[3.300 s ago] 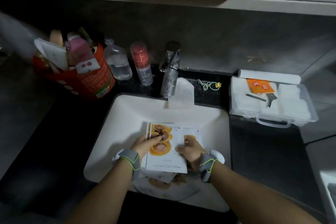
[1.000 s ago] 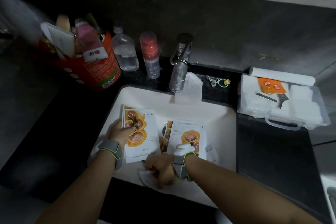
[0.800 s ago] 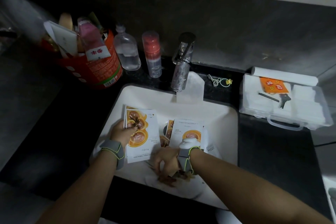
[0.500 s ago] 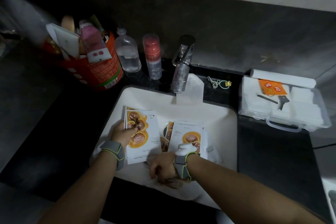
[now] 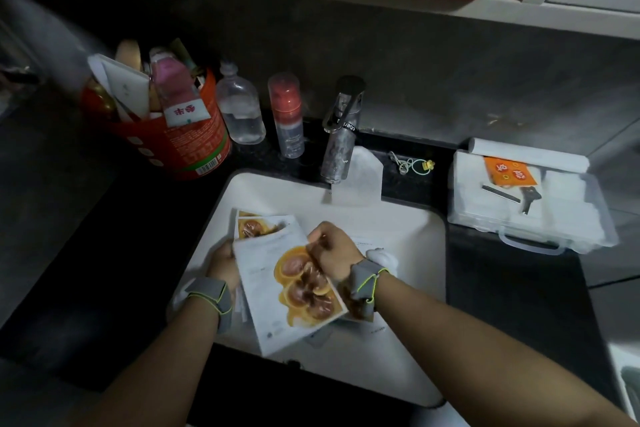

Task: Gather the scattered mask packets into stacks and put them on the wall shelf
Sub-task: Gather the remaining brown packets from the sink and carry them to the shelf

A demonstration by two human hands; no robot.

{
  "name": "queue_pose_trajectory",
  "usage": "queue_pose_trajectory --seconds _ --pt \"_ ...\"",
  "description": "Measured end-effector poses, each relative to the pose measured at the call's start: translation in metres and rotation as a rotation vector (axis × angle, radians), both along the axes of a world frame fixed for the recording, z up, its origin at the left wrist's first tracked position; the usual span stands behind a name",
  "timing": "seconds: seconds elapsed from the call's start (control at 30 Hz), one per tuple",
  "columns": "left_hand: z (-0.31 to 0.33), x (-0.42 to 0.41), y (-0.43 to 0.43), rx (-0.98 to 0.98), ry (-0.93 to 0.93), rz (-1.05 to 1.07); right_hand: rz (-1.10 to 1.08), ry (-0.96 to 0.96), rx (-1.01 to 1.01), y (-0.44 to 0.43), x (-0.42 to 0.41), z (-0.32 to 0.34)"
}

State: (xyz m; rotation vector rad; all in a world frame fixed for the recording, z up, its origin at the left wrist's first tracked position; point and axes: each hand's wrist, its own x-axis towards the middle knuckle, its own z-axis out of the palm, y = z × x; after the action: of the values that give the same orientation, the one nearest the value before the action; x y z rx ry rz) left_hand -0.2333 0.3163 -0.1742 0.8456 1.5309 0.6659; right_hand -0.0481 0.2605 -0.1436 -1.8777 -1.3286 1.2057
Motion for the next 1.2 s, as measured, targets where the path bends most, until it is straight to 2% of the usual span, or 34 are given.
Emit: queue_pose_trajectory --seconds 0.07,0.17,0.33,0.43,0.9,1.07,1.2 --pt "0.0 0.002 -0.003 0.004 0.035 -0.069 -0.109 -0.038 0.035 0.0 -0.002 0.0" --pt "0.002 0.006 -0.005 -0.058 -0.034 -0.082 -0.182 -0.079 0.034 -0.001 -0.005 -0.003" --pt "0.008 0.007 -0.003 -0.12 -0.087 -0.101 -0.403 -0.034 -0.045 0.0 0.001 -0.009" --pt "0.01 0.007 -0.005 -0.132 -0.134 -0.1 -0.45 -0.017 -0.062 0.002 0.005 -0.009" --pt "0.004 0.008 -0.006 -0.17 -0.177 -0.102 -0.488 -0.044 -0.14 -0.002 0.009 -0.009" --pt "0.004 0.008 -0.007 -0.148 -0.147 -0.093 -0.4 -0.037 -0.122 -0.005 0.012 -0.008" --pt "0.003 0.009 -0.009 -0.133 -0.112 -0.106 -0.266 -0.233 -0.126 -0.003 0.015 -0.003"
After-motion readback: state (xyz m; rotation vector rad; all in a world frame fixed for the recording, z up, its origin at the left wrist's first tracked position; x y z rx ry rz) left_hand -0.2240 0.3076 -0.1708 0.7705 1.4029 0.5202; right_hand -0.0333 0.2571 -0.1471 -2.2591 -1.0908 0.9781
